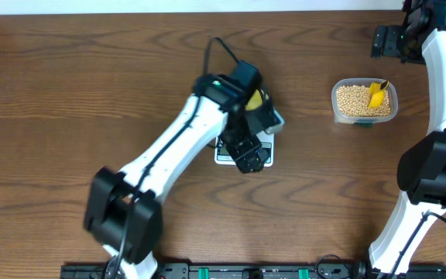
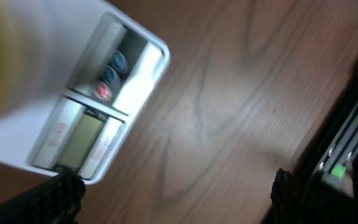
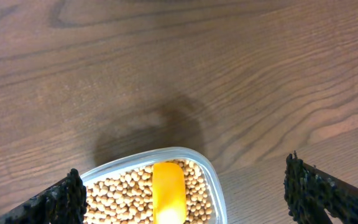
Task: Scoop item into bowl and weigh 50g on scale
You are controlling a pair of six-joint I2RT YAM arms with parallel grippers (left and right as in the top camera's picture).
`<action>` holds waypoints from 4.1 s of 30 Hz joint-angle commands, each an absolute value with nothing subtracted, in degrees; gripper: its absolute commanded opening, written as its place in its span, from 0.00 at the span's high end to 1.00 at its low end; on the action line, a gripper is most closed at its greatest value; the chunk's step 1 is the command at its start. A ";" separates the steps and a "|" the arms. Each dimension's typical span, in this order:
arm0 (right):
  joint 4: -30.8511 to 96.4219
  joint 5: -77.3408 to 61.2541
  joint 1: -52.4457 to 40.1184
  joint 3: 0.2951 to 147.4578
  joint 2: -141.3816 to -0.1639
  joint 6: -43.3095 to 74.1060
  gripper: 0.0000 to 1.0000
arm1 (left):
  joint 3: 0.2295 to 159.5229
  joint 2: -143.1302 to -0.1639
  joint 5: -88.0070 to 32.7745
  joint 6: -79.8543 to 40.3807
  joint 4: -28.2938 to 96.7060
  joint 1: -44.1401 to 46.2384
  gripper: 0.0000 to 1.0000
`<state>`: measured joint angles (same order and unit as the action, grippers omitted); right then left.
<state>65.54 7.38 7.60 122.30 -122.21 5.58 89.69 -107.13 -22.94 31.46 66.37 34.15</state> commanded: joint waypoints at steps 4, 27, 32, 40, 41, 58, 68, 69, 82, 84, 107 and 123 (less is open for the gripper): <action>65.56 8.01 7.84 123.24 -122.17 5.08 0.01 | 89.47 -109.21 -25.67 39.13 69.17 33.15 0.02; 65.56 8.01 7.84 123.24 -122.17 5.08 0.01 | 89.47 -115.74 -3.38 49.06 68.73 37.85 0.02; 65.54 8.01 7.84 123.24 -122.17 5.08 0.01 | 89.47 -117.64 1.37 49.06 68.31 39.81 0.02; 65.56 8.01 7.84 123.24 -122.17 5.06 0.01 | 89.47 -117.64 7.49 49.06 68.12 41.67 0.02; 65.56 8.01 7.84 123.24 -122.17 5.08 0.01 | 89.47 -117.60 8.54 49.06 68.51 41.89 0.02; 65.54 8.01 7.84 123.24 -122.17 5.08 0.01 | 88.92 -115.28 -4.62 71.18 69.38 37.23 0.02; 65.54 8.01 7.84 123.24 -122.15 5.08 0.01 | 88.29 -115.31 -8.56 79.46 67.09 37.39 0.02; 65.54 8.01 7.84 123.24 -122.17 5.08 0.01 | 88.29 -115.31 -9.50 79.96 67.09 37.60 0.02; 65.56 8.01 7.84 123.24 -122.17 5.08 0.01 | 86.06 -115.85 -7.18 79.99 65.63 39.83 0.02; 65.56 8.01 7.84 123.24 -122.17 5.08 0.01 | 85.62 -115.85 -6.81 80.01 64.75 40.23 0.02; 65.56 8.01 7.84 123.24 -122.17 5.08 0.01 | 85.60 -117.78 -5.08 80.20 62.02 41.12 0.02; 65.56 8.01 7.84 123.24 -122.17 5.08 0.01 | 85.60 -117.99 -4.19 79.61 61.58 41.85 0.02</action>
<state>65.54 7.38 7.60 122.30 -122.21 5.58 85.95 -117.01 -4.54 79.53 61.21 41.69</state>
